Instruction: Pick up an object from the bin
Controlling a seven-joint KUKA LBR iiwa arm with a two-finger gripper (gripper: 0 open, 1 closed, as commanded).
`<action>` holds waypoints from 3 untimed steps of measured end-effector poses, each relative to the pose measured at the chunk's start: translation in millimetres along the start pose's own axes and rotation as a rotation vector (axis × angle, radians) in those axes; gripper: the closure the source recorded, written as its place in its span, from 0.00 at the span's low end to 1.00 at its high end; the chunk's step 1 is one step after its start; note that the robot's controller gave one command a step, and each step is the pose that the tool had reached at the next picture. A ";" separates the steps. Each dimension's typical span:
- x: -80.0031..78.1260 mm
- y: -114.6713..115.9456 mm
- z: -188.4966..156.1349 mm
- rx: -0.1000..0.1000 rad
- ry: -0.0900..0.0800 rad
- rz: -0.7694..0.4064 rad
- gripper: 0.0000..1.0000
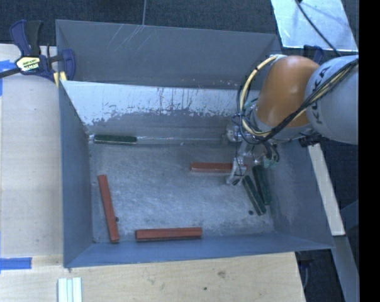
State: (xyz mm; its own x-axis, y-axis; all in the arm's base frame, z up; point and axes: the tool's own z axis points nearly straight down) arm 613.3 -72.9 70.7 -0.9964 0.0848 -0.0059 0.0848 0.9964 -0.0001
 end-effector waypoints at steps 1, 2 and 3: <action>-9.0 20.0 -27.0 -0.001 -0.003 -0.392 0.00; -4.6 38.9 -0.9 -0.003 0.005 -0.518 0.00; -5.7 38.4 -2.4 -0.002 0.002 -0.515 1.00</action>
Offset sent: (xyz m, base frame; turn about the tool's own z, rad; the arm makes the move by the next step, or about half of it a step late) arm 0.0086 0.0188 0.0254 -0.3916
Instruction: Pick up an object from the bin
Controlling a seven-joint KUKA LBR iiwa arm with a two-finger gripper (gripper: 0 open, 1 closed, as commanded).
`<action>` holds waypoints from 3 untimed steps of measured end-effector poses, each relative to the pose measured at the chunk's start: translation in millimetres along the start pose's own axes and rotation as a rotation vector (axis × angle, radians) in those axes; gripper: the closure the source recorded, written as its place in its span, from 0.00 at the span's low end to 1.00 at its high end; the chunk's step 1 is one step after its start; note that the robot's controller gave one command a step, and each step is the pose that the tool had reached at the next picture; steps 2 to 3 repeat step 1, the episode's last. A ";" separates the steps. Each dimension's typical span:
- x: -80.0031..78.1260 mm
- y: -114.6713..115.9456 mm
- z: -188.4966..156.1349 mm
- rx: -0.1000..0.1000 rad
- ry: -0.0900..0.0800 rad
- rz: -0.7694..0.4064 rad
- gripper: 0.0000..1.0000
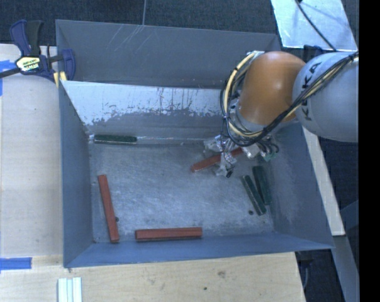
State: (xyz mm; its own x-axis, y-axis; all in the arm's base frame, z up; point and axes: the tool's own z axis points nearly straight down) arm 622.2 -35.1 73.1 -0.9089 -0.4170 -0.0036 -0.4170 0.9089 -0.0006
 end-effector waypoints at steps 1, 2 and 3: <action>-3.1 4.6 -186.0 0.005 -0.009 0.016 1.00; -3.1 4.6 -186.0 0.005 -0.009 0.016 1.00; -3.1 4.6 -186.0 0.005 -0.009 0.016 1.00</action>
Offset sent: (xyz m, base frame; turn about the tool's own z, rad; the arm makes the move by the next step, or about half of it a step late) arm -0.0023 0.0056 0.1798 0.0167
